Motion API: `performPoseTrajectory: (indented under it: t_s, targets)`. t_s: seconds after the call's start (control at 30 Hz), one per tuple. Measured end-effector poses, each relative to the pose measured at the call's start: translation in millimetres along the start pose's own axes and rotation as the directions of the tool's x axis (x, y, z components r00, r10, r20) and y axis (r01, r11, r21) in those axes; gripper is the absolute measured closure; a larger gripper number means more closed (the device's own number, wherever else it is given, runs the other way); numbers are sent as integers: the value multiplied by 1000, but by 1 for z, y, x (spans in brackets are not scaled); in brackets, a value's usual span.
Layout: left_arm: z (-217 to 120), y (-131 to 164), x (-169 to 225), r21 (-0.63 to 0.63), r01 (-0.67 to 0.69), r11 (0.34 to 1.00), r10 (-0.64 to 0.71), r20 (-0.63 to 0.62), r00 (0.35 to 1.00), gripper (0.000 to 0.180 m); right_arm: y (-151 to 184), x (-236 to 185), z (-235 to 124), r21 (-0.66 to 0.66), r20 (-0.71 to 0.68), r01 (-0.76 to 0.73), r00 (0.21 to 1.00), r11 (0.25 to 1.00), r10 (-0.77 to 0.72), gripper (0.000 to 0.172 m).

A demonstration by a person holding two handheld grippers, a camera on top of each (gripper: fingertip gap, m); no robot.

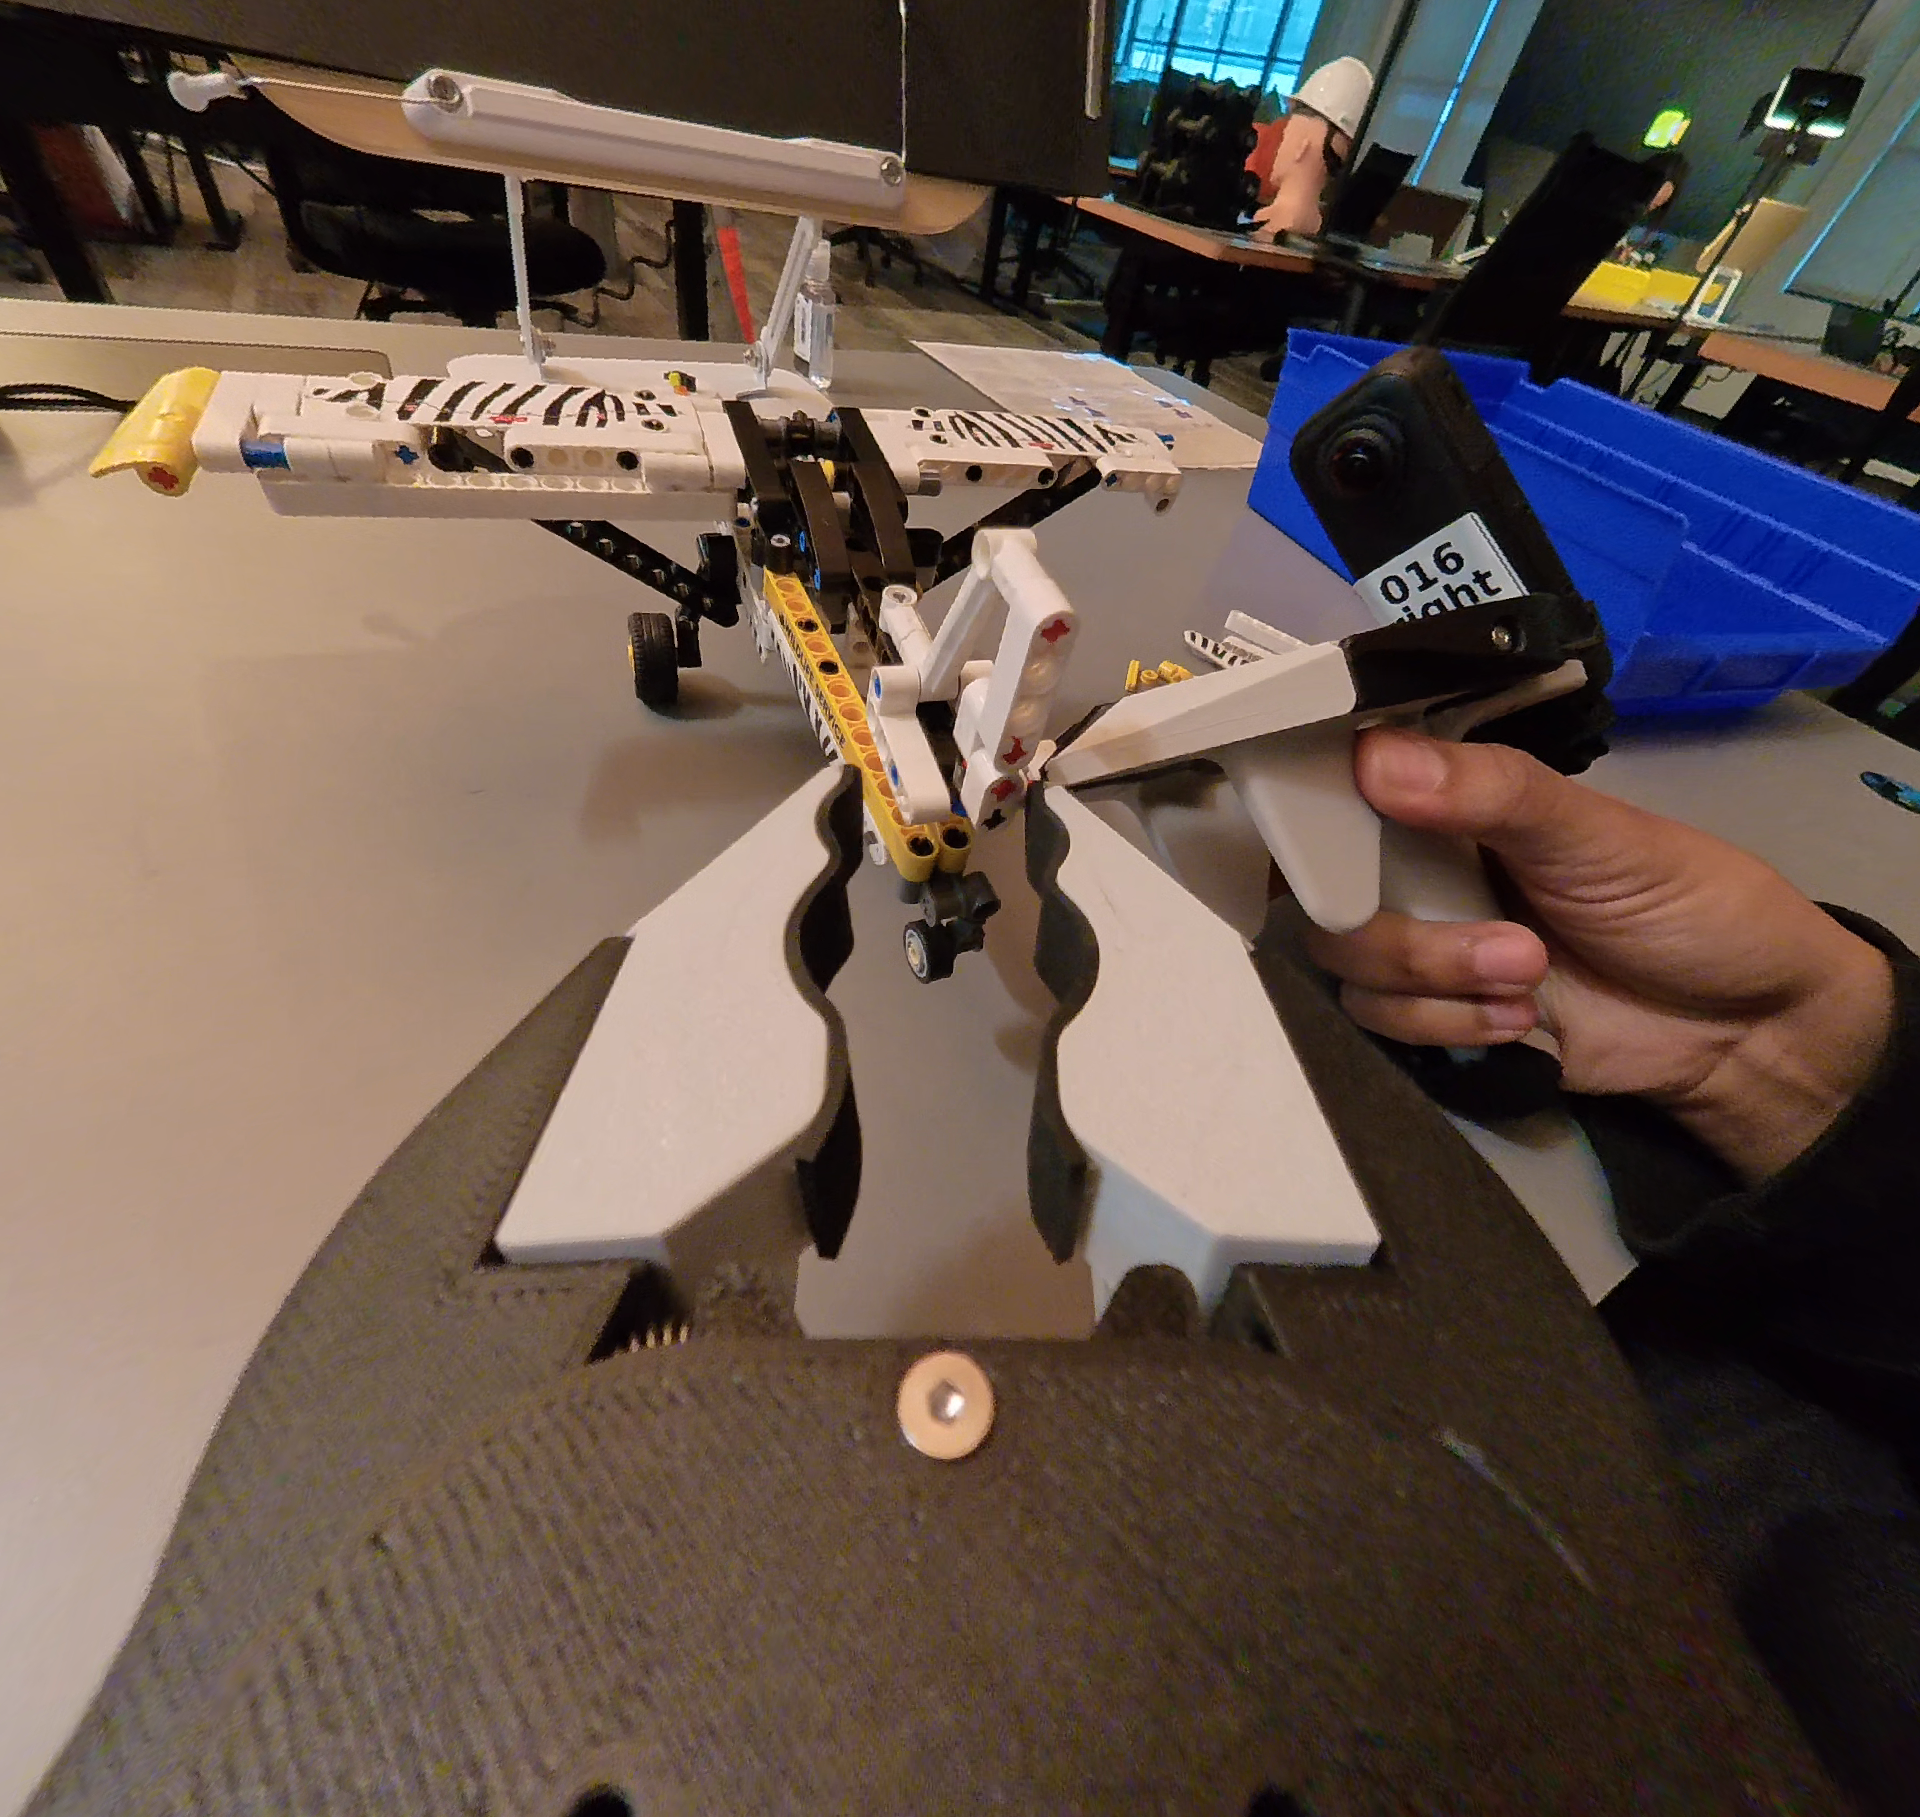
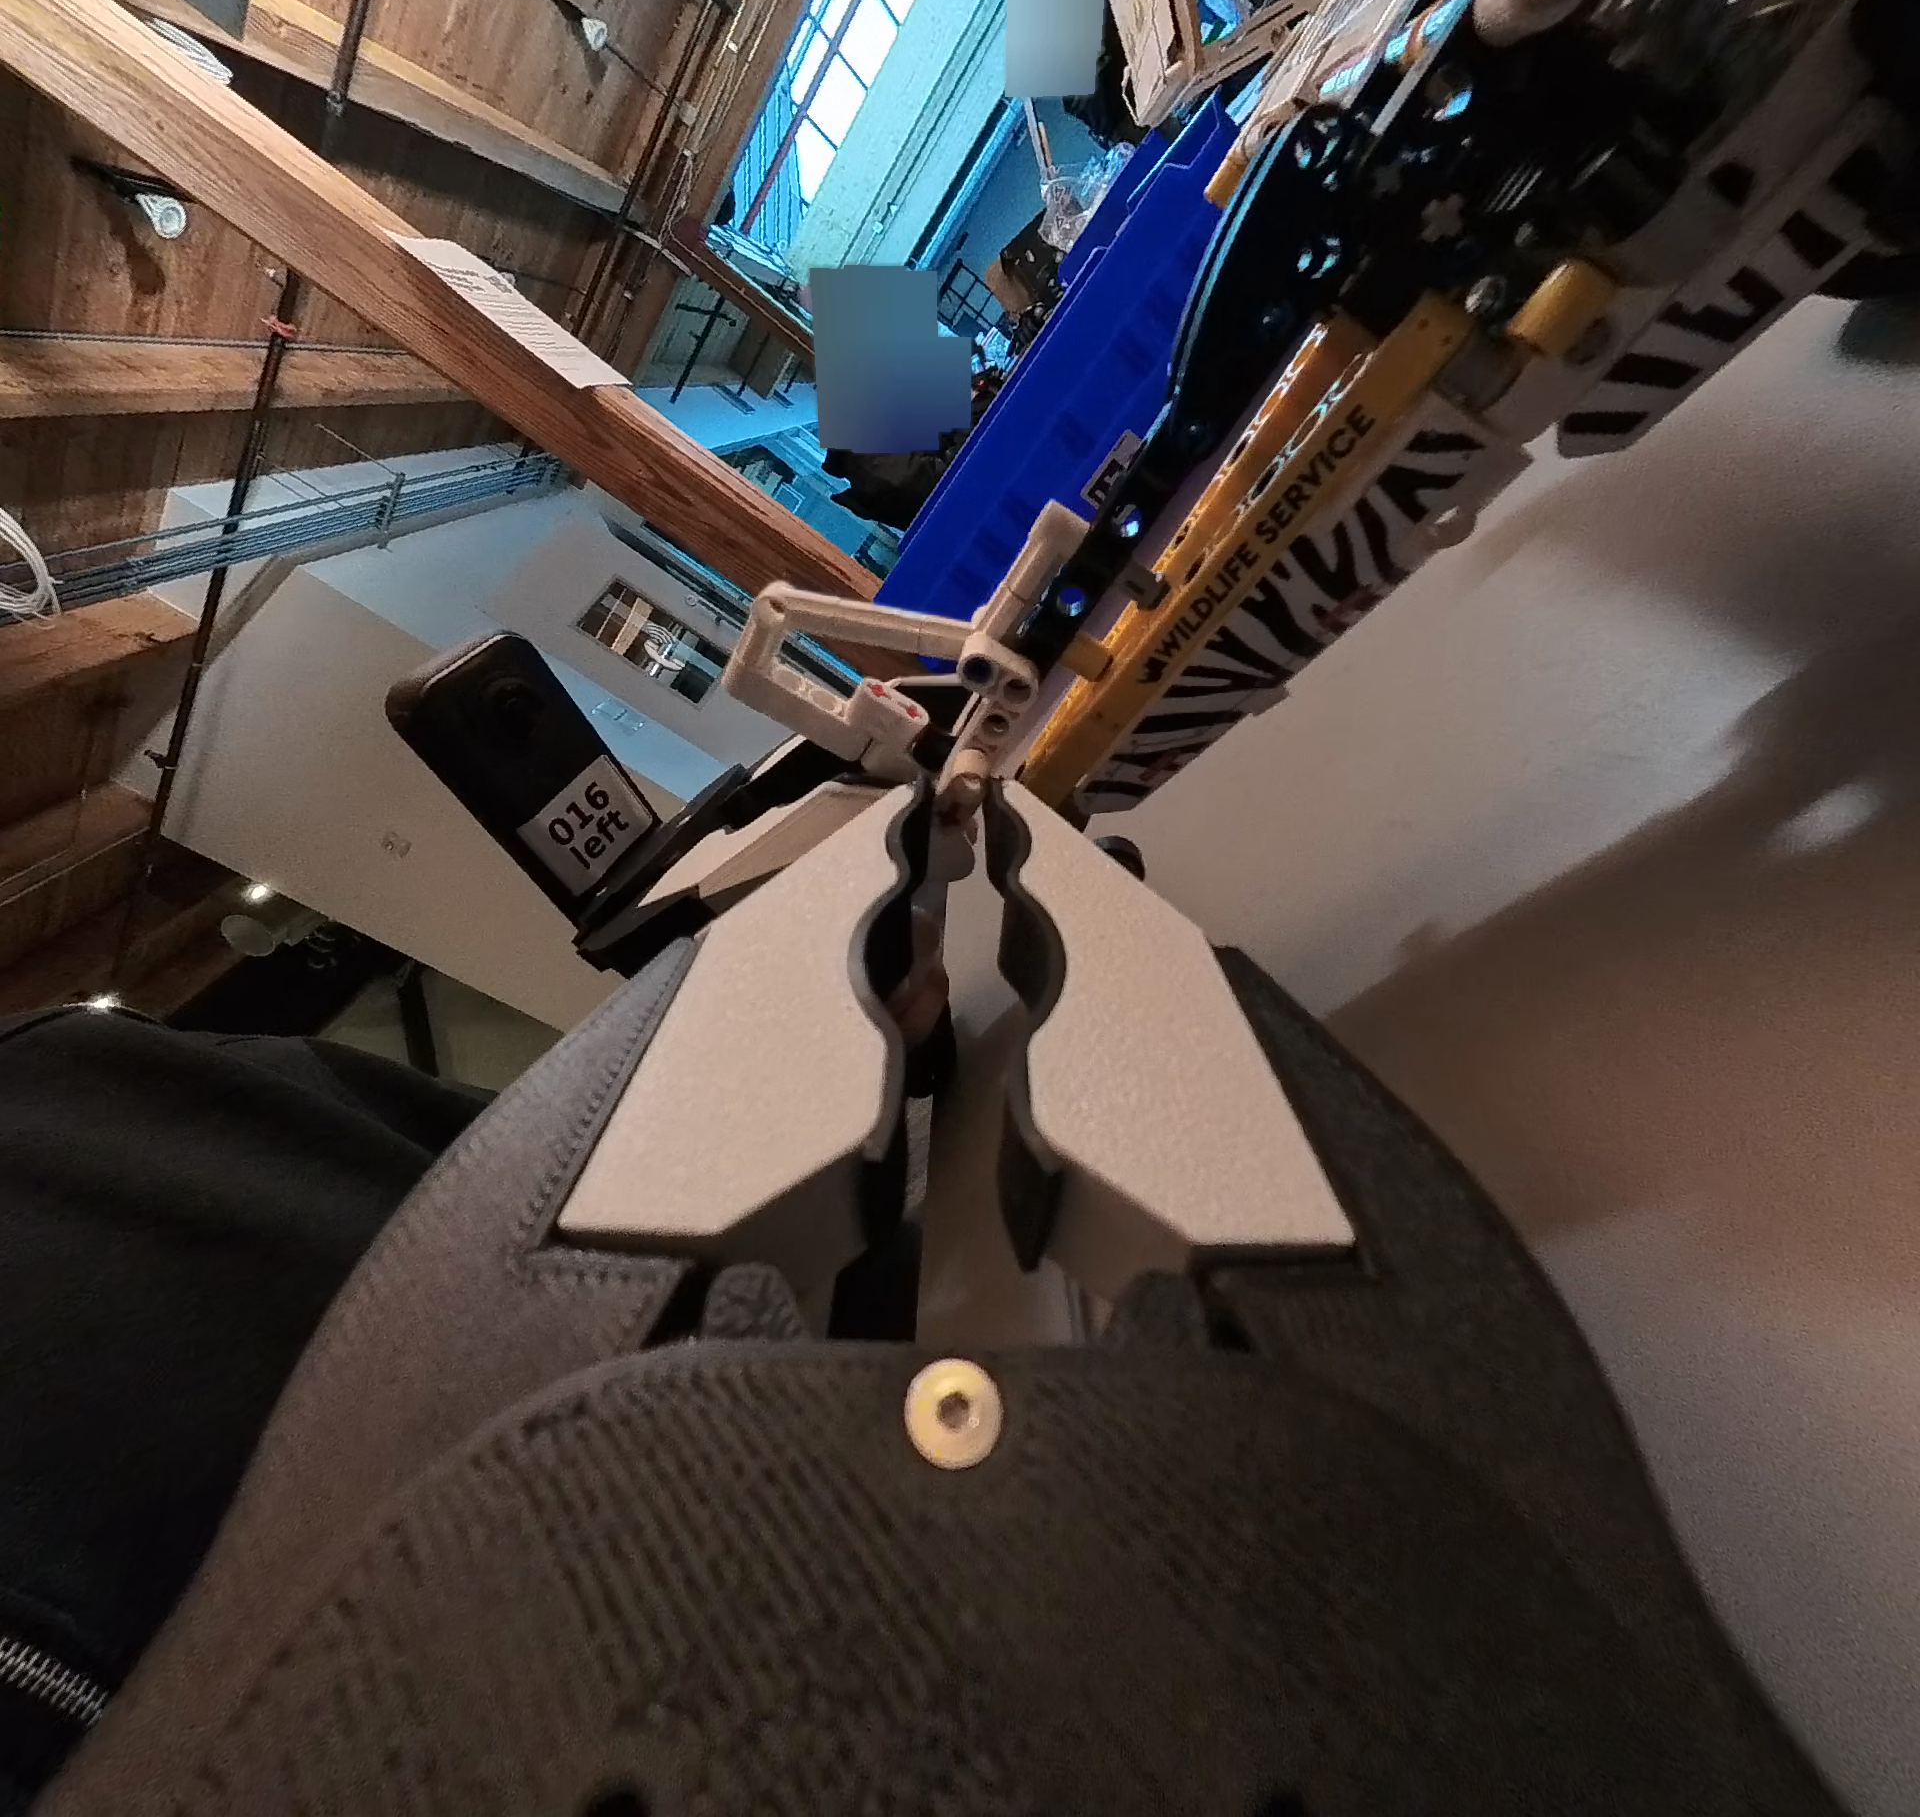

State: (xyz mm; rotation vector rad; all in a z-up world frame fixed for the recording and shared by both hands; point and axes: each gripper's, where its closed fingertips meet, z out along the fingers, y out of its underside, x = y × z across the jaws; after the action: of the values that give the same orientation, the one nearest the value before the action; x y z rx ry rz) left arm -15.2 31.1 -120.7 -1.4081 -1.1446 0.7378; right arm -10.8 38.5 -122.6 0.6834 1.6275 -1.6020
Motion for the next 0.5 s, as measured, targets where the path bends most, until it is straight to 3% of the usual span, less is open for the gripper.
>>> performPoseTrajectory:
  t_s: [0.5]
  targets:
    - [4,6,1,-56,-67,996,69,44,997,154,5,7,-4,-17,-70,-18,997,1000,17,164]
